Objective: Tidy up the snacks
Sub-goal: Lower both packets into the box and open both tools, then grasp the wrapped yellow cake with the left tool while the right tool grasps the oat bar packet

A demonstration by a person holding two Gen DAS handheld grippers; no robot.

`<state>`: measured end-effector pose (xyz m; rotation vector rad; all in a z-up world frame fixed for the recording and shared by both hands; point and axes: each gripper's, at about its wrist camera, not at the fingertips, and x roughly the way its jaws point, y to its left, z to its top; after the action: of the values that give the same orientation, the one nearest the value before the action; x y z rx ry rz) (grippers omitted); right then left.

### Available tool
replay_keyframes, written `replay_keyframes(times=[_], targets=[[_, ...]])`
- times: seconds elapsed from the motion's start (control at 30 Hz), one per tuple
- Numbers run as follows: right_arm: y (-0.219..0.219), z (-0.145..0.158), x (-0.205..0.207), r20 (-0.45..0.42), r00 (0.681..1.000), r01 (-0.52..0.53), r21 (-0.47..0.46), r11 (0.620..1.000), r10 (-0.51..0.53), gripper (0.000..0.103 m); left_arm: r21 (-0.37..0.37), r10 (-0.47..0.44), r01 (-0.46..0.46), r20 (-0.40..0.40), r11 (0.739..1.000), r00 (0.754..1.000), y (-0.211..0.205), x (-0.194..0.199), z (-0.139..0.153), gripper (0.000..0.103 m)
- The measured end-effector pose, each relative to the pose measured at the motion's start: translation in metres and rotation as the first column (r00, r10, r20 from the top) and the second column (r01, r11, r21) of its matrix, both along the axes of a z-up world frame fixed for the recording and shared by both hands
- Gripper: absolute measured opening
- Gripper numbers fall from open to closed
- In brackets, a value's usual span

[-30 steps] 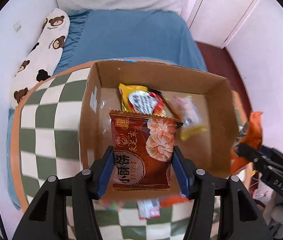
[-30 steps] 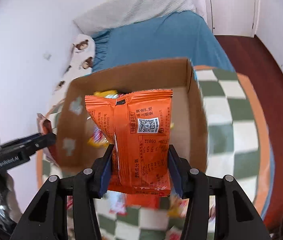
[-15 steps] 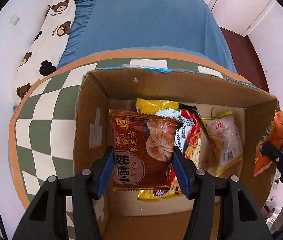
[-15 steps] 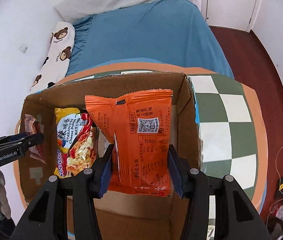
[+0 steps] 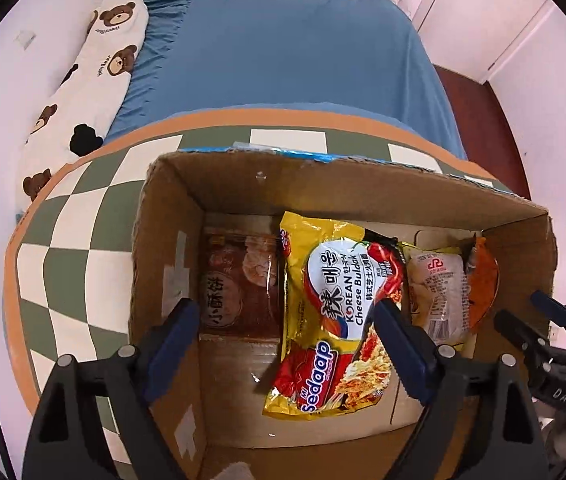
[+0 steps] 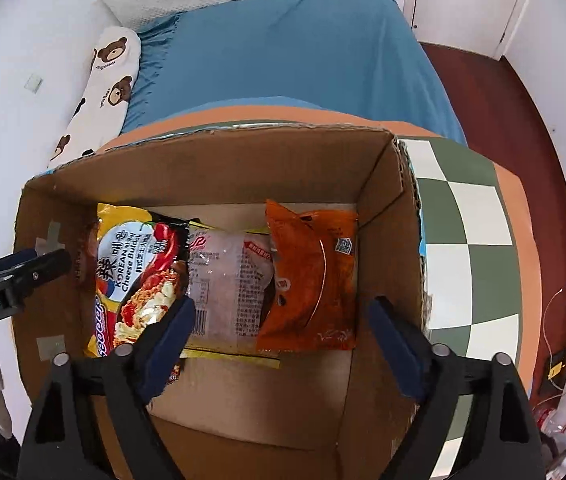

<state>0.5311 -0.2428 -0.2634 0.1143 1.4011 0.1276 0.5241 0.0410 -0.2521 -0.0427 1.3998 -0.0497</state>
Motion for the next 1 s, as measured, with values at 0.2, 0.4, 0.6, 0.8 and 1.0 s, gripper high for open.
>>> replay_keyframes(times=[0.2, 0.4, 0.6, 0.8, 1.0], targets=[[0.006, 0.018, -0.026, 0.072, 0.997, -0.01, -0.018, 1.0, 0.011, 0.095, -0.01, 0.014, -0.013, 0.091, 1.0, 0.996, -0.008, -0.04, 0.019, 0.089], [0.009, 0.032, -0.06, 0.126, 0.992, -0.008, -0.02, 1.0, 0.01, 0.095, -0.032, 0.033, -0.028, 0.165, 0.999, 0.986, -0.016, -0.085, 0.04, 0.089], [0.008, 0.062, -0.099, 0.222, 0.975, 0.005, -0.017, 1.0, -0.001, 0.095, -0.024, 0.041, -0.036, 0.254, 0.999, 0.966, -0.022, -0.124, 0.07, 0.089], [0.003, 0.102, -0.135, 0.324, 0.946, 0.009, -0.004, 1.0, -0.007, 0.095, -0.001, 0.029, -0.03, 0.359, 1.0, 0.933, -0.03, -0.162, 0.107, 0.089], [0.004, 0.141, -0.174, 0.404, 0.915, -0.014, 0.022, 1.0, 0.004, 0.095, 0.013, 0.018, -0.026, 0.425, 1.0, 0.905, -0.036, -0.197, 0.135, 0.089]])
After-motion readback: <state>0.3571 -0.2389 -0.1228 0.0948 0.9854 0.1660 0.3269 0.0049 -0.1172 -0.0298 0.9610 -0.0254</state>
